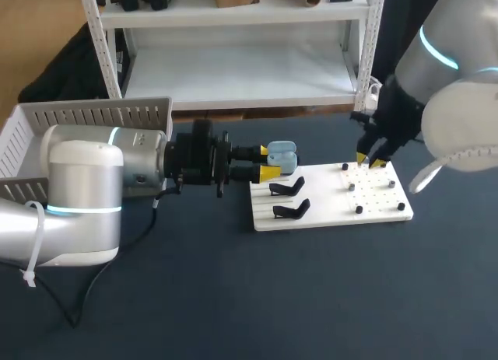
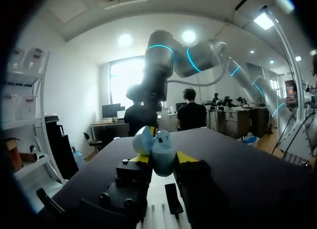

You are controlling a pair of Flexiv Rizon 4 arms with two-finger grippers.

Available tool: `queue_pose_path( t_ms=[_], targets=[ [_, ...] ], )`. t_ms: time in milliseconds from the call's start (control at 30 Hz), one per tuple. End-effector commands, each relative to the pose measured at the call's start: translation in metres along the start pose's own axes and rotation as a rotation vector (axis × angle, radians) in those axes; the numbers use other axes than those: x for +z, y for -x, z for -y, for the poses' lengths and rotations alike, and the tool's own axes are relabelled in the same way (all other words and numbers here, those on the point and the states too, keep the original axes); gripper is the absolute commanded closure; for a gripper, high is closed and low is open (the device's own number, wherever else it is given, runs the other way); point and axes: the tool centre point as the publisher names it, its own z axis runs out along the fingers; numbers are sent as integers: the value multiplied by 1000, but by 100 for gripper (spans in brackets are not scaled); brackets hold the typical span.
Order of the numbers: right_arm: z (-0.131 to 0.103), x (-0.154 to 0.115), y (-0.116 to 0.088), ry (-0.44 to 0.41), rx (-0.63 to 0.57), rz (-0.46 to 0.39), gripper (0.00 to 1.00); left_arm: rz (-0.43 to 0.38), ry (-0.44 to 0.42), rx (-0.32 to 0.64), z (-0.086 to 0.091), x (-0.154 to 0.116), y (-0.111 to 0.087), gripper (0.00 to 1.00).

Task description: Pick up each earbud case from the left stands, insert the matching earbuds, close the lid, and place the case in the box.

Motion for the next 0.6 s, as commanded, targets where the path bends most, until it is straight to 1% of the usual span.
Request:
queue_pose_path(
  t_ms=[33, 133, 200, 333, 367, 467, 533, 600],
  targets=[
    [-12, -57, -15, -21, -35, 1, 100, 2, 3, 2, 0, 1, -1, 100],
    [-25, -76, -21, -49, -84, -22, 100, 2, 3, 2, 0, 1, -1, 100],
    [-34, -85, -25, -69, -124, -33, 100, 2, 3, 2, 0, 1, -1, 100],
    [-52, -99, -33, -82, -198, -51, 100, 2, 3, 2, 0, 1, -1, 100],
    [-58, -102, -35, -77, -218, -62, 100, 2, 3, 2, 0, 1, -1, 100],
    [-72, -105, -42, -65, -275, -59, 100, 2, 3, 2, 0, 1, -1, 100],
    [-76, -104, -44, -71, -300, -71, 100, 2, 3, 2, 0, 1, -1, 100],
    [-76, -103, -46, -58, -304, -69, 100, 2, 3, 2, 0, 1, -1, 100]
  ],
)
